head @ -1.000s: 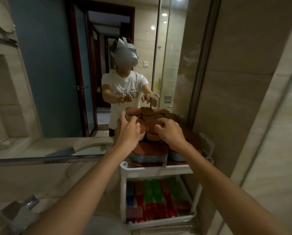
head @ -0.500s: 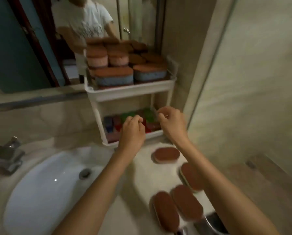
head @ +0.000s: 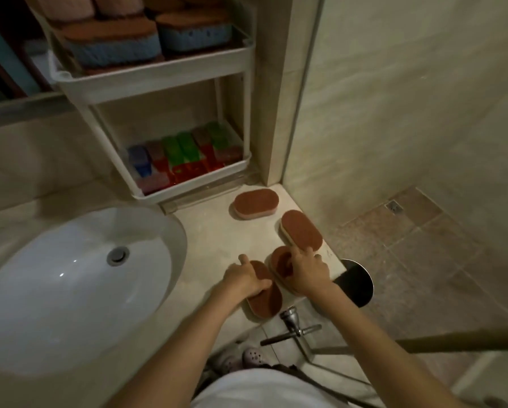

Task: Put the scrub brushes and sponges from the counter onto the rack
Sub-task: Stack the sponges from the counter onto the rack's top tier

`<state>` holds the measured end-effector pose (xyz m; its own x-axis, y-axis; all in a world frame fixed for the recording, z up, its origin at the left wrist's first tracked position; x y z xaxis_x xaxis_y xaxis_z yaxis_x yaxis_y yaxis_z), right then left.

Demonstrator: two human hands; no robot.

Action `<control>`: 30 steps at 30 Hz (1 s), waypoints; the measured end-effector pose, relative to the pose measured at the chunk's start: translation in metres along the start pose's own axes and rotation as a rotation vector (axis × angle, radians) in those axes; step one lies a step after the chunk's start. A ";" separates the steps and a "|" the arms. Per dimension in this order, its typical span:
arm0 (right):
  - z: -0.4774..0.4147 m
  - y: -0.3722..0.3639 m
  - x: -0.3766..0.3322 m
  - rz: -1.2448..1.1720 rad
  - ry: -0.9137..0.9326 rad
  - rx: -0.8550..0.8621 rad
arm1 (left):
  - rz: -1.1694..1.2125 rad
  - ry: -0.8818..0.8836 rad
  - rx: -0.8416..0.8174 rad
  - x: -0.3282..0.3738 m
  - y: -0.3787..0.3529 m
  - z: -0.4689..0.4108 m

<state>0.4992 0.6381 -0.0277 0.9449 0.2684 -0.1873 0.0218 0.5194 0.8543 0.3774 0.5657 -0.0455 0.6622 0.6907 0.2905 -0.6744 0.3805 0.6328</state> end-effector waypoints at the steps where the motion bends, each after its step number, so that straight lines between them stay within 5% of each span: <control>1: 0.000 -0.006 0.001 -0.007 -0.008 -0.014 | 0.015 -0.003 -0.013 -0.001 -0.008 -0.002; 9: -0.005 -0.017 -0.004 -0.094 0.031 0.009 | 0.120 -0.043 0.150 -0.006 -0.003 0.000; 17: -0.014 -0.003 -0.025 -0.225 0.083 0.076 | 0.496 -0.032 0.364 -0.029 0.050 0.013; 30: 0.028 0.211 -0.113 -0.423 0.401 0.688 | 0.629 -0.393 0.845 0.017 0.246 0.106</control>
<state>0.4067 0.6946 0.1879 0.6316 0.4950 -0.5967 0.6541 0.0729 0.7529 0.2577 0.6060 0.1917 0.4400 0.3145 0.8411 -0.5859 -0.6093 0.5343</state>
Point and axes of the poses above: each hand's wrist, its own z-axis away from the middle knuckle, its own y-axis out of the back of the hand, x = y × z, the point moved 10 cm from there along -z, towards the middle knuckle, and after that the axes turned 1 degree about y, right-handed, at the moved point
